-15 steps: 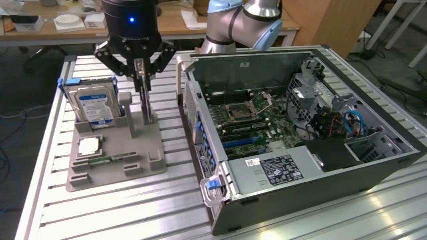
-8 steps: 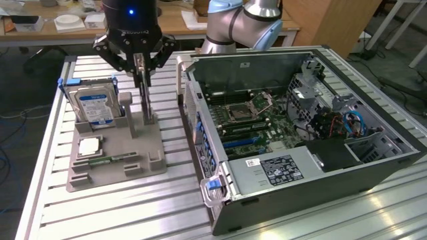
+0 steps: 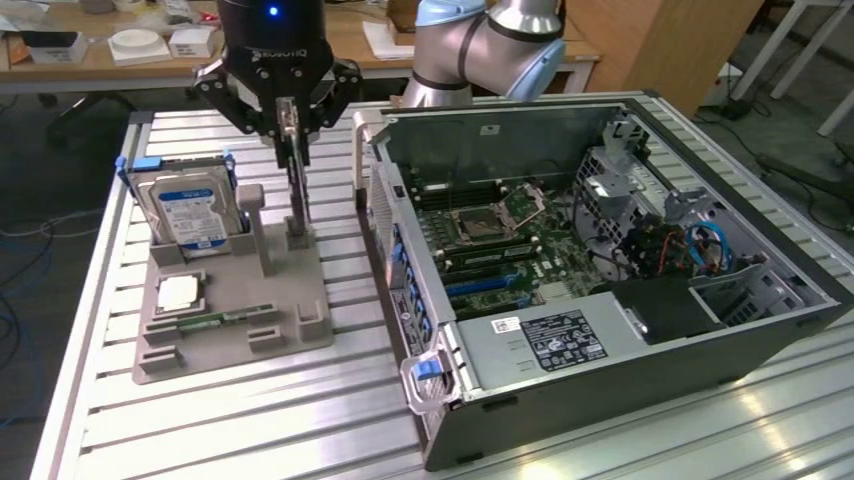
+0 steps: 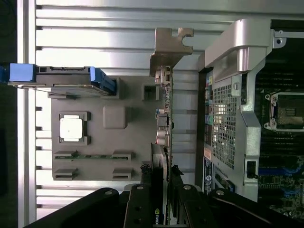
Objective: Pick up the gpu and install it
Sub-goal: 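Pick up the gpu and move the gpu toward the slot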
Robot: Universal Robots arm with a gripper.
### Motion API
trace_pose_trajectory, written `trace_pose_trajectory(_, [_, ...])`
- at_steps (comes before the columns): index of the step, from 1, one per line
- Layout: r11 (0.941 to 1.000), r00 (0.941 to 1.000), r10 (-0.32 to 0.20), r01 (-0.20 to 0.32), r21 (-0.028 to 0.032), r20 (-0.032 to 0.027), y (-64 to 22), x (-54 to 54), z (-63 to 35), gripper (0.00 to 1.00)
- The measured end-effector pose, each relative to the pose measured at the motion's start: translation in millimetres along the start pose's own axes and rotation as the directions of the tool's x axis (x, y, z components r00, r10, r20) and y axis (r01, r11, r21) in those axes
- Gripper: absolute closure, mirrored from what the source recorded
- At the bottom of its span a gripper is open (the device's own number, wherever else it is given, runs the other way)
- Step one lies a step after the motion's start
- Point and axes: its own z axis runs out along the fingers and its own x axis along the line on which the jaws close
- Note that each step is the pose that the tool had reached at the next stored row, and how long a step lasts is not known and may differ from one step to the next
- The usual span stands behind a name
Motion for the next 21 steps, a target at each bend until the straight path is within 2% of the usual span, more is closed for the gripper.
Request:
trace_pose_trajectory(9, [1.0, 1.0, 0.0, 0.0, -0.0004, 0.0, 0.3, -9.1, -8.2, 0.74])
trace_pose_trajectory(21, [1.0, 1.0, 0.0, 0.0, -0.0004, 0.0, 0.4, -17.4, -10.0, 0.74])
